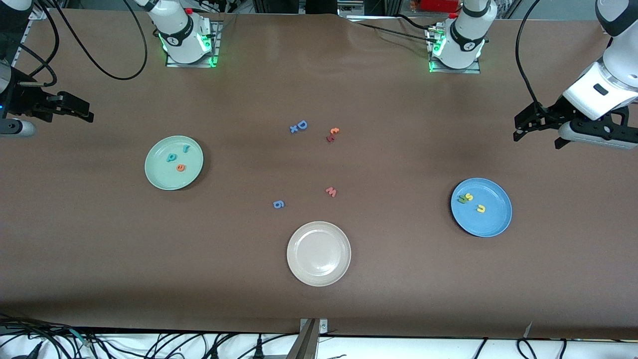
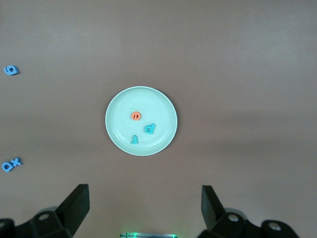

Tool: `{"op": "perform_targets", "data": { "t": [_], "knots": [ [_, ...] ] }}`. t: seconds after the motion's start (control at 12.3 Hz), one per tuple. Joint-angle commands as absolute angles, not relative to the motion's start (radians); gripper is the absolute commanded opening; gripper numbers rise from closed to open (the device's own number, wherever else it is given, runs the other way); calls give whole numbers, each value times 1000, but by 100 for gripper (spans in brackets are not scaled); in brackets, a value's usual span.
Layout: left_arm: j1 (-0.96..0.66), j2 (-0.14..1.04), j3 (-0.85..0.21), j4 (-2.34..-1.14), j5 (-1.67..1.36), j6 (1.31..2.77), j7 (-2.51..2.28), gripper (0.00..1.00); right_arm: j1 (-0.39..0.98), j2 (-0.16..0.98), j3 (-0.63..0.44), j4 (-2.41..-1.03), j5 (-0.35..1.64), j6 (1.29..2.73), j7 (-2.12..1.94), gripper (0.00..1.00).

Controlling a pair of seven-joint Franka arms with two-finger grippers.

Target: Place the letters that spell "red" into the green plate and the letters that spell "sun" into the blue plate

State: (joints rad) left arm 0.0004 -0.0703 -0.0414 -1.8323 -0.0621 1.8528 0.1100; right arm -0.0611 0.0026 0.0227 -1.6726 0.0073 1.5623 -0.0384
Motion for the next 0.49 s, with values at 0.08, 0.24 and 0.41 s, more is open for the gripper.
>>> {"op": "perform_targets", "data": {
  "t": [0.08, 0.24, 0.41],
  "knots": [
    [6, -49, -45, -1804, -31, 1832, 87, 100, -66, -2, 28, -1660, 8, 1548, -44, 100],
    [8, -26, -35, -1790, -31, 1830, 87, 100, -66, -5, 29, -1660, 8, 1546, -43, 100],
    [37, -6, -40, -1778, -31, 1830, 95, 100, -66, -5, 29, -1660, 8, 1546, -43, 100]
  ]
}}
